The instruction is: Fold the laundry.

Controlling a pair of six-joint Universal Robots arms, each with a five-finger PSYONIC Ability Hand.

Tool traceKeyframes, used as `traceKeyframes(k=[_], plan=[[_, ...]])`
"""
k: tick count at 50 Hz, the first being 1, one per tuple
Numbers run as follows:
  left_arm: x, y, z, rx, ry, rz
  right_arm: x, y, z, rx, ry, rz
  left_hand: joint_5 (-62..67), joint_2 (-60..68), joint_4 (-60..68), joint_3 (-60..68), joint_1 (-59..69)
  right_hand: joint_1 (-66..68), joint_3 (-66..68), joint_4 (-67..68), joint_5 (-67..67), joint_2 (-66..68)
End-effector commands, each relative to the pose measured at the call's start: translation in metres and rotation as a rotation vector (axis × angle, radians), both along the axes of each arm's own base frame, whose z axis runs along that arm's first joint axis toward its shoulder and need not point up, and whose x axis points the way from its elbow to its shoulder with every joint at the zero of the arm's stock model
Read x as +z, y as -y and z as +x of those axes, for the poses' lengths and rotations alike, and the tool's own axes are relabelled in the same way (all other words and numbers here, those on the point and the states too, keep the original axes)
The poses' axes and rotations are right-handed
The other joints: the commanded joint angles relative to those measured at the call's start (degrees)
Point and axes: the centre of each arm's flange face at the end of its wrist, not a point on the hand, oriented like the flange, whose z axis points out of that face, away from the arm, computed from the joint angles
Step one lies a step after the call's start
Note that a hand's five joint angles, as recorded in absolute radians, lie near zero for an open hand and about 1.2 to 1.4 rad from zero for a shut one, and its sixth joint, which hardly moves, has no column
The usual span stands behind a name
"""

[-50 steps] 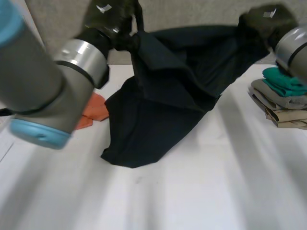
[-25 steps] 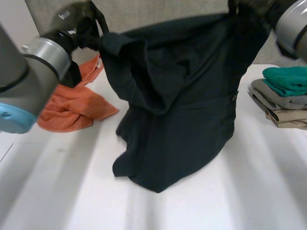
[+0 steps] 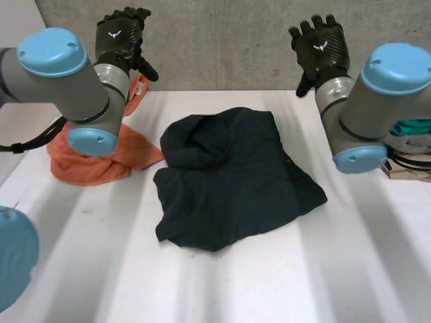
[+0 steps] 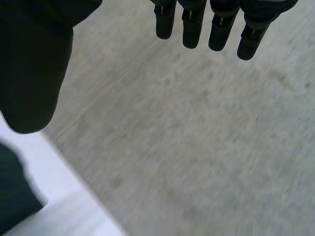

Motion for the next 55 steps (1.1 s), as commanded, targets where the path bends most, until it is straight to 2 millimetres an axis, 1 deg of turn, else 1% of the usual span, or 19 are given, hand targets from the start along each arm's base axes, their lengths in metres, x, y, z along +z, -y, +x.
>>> traceKeyframes(k=[1, 5, 7, 9, 10, 11, 13, 14, 19, 21, 24, 28, 34, 38, 41, 43, 49, 53, 55], plan=[[-0.009, -0.063, 0.016, 0.012, 0.185, 0.111, -0.013, -0.050, -0.035, 0.007, -0.201, 0.312, -2.5, -1.7, -1.5, -2.1, -0.7, -2.5, -2.0, -2.3, -2.3, -1.9], [-0.027, -0.113, 0.020, -0.038, 0.289, 0.193, -0.031, -0.075, -0.056, 0.032, -0.314, 0.468, -1.8, -1.0, -0.8, -1.4, 0.0, 0.5, 1.0, 0.7, 0.7, 1.1], [-0.043, -0.145, 0.022, -0.085, 0.345, 0.251, -0.043, -0.088, -0.066, 0.066, -0.358, 0.541, 7.5, 8.2, 8.4, 7.8, 9.2, 7.5, 8.0, 7.7, 7.7, 8.1], [-0.054, -0.166, 0.022, -0.128, 0.385, 0.286, -0.051, -0.095, -0.071, 0.093, -0.375, 0.572, 12.4, 13.1, 13.3, 12.8, 14.1, 14.1, 14.6, 14.3, 14.3, 14.7], [-0.066, -0.188, 0.022, -0.177, 0.422, 0.324, -0.054, -0.099, -0.073, 0.110, -0.382, 0.584, 17.2, 18.0, 18.2, 17.6, 19.0, 18.3, 18.8, 18.5, 18.5, 18.9], [-0.073, -0.198, 0.022, -0.204, 0.440, 0.342, -0.062, -0.105, -0.077, 0.143, -0.393, 0.612, 19.8, 20.5, 20.7, 20.2, 21.5, 25.7, 26.2, 25.8, 25.9, 26.3], [-0.085, -0.218, 0.023, -0.253, 0.479, 0.375, -0.071, -0.110, -0.080, 0.177, -0.401, 0.634, 26.3, 27.0, 27.2, 26.7, 28.1, 29.1, 29.6, 29.3, 29.3, 29.7], [-0.096, -0.235, 0.024, -0.294, 0.513, 0.400, -0.074, -0.112, -0.081, 0.195, -0.403, 0.641, 32.7, 33.4, 33.6, 33.1, 34.4, 30.6, 31.1, 30.8, 30.8, 31.2], [-0.121, -0.266, 0.027, -0.369, 0.585, 0.462, -0.098, -0.115, -0.088, 0.279, -0.383, 0.638, 35.4, 36.2, 36.4, 35.8, 37.2, 31.1, 31.6, 31.3, 31.3, 31.8], [-0.126, -0.268, 0.027, -0.369, 0.594, 0.469, -0.105, -0.112, -0.088, 0.288, -0.371, 0.620, 32.6, 33.3, 33.5, 33.0, 34.3, 27.5, 27.9, 27.6, 27.6, 28.1], [-0.134, -0.255, 0.024, -0.332, 0.590, 0.459, -0.116, -0.107, -0.088, 0.294, -0.344, 0.576, 18.3, 19.0, 19.2, 18.7, 20.0, 23.2, 23.7, 23.4, 23.4, 23.8], [-0.140, -0.236, 0.021, -0.277, 0.579, 0.442, -0.129, -0.101, -0.084, 0.292, -0.327, 0.517, 11.9, 12.6, 12.8, 12.3, 13.6, 17.7, 18.2, 17.9, 17.9, 18.3], [-0.150, -0.220, 0.014, -0.234, 0.618, 0.431, -0.143, -0.093, -0.076, 0.297, -0.331, 0.449, 9.4, 10.1, 10.3, 9.8, 11.1, 21.0, 21.5, 21.2, 21.2, 21.6], [-0.154, -0.212, 0.009, -0.222, 0.655, 0.397, -0.148, -0.089, -0.072, 0.304, -0.329, 0.431, 9.5, 10.3, 10.5, 9.9, 11.3, 32.4, 32.9, 32.6, 32.6, 33.1], [-0.158, -0.207, 0.005, -0.218, 0.675, 0.360, -0.146, -0.085, -0.070, 0.292, -0.324, 0.404, 10.5, 11.3, 11.5, 10.9, 12.3, 64.5, 65.0, 64.7, 64.7, 65.1], [-0.163, -0.202, 0.001, -0.218, 0.686, 0.328, -0.144, -0.084, -0.069, 0.272, -0.312, 0.398, 11.9, 12.6, 12.8, 12.3, 13.6, 67.5, 68.0, 67.7, 67.7, 68.1], [-0.173, -0.189, -0.007, -0.202, 0.715, 0.241, -0.133, -0.087, -0.072, 0.223, -0.283, 0.415, 31.4, 32.1, 32.3, 31.7, 33.1, 67.5, 68.0, 67.7, 67.7, 68.1], [-0.173, -0.180, -0.007, -0.178, 0.740, 0.192, -0.125, -0.094, -0.076, 0.202, -0.272, 0.472, 67.5, 68.2, 68.4, 67.9, 69.2, 67.5, 68.0, 67.7, 67.7, 68.1], [-0.164, -0.180, -0.005, -0.164, 0.746, 0.168, -0.122, -0.100, -0.080, 0.186, -0.291, 0.521, 67.5, 68.3, 68.5, 67.9, 69.3, 67.5, 68.0, 67.7, 67.7, 68.1]])
